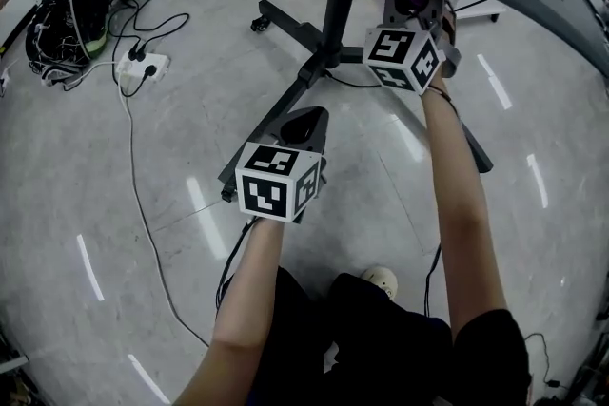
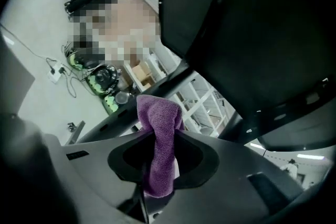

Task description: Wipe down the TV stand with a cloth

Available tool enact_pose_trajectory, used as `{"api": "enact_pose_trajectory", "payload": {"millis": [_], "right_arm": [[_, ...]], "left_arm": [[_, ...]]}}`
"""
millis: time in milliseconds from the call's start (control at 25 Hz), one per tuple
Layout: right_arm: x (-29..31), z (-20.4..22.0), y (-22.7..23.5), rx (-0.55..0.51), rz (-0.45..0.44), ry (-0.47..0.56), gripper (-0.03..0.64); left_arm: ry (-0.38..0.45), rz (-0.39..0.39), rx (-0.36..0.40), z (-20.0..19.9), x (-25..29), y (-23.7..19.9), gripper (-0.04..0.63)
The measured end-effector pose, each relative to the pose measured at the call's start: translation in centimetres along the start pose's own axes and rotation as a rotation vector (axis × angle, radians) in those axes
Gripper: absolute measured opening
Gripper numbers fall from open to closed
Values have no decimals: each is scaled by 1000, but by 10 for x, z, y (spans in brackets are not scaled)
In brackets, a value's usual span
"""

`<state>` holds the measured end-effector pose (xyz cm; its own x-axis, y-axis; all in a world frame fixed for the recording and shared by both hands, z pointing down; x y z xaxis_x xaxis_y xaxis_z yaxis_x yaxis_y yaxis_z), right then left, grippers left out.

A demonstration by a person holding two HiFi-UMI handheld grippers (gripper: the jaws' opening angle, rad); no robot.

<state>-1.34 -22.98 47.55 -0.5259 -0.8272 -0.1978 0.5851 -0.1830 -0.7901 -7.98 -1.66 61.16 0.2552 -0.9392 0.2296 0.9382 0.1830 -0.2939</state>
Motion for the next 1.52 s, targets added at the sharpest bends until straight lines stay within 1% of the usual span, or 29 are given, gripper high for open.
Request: {"api": "enact_pose_trajectory", "payload": {"millis": [80, 160, 280, 360, 440, 560, 760, 1080, 1400, 1520], "right_arm": [[11, -11, 17, 45, 43, 10, 107], [22, -22, 30, 76, 61, 23, 107], [38, -34, 38, 101, 57, 34, 107], [46, -34, 34, 119, 38, 28, 107], [50, -28, 26, 131, 12, 18, 109], [51, -18, 6, 108, -21, 13, 108], [48, 0, -23, 114, -72, -7, 107], [39, 36, -66, 99, -164, -54, 107], [32, 73, -114, 156, -235, -123, 107], [27, 89, -133, 148, -266, -152, 109]], "left_arm": [[-5, 3, 19, -1, -1, 1, 6], [-6, -9, 30, -3, -4, -1, 6], [1, -27, 18, -5, -7, -6, 6], [-4, -35, 28, -4, -8, -8, 6], [-13, -49, 43, -3, -9, -9, 6], [-14, -63, 34, -3, -9, -11, 6], [-19, -54, 52, -3, -8, -6, 6], [-48, -64, 63, 3, -8, -5, 6], [-47, -80, 36, 3, -5, -10, 6], [-51, -82, 32, 5, -1, -12, 6]]}}
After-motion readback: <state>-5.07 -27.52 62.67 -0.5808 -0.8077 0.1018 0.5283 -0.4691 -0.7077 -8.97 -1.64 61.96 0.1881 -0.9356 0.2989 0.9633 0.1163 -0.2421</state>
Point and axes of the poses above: the fingertips, and each gripper's own axes: x forward along the fingers, y to its right, z out of its underside, the point moved 6 cm from there along -x, backward along the fingers, and after that the axes turned 5 degrees about y, right-handed, at the moved point
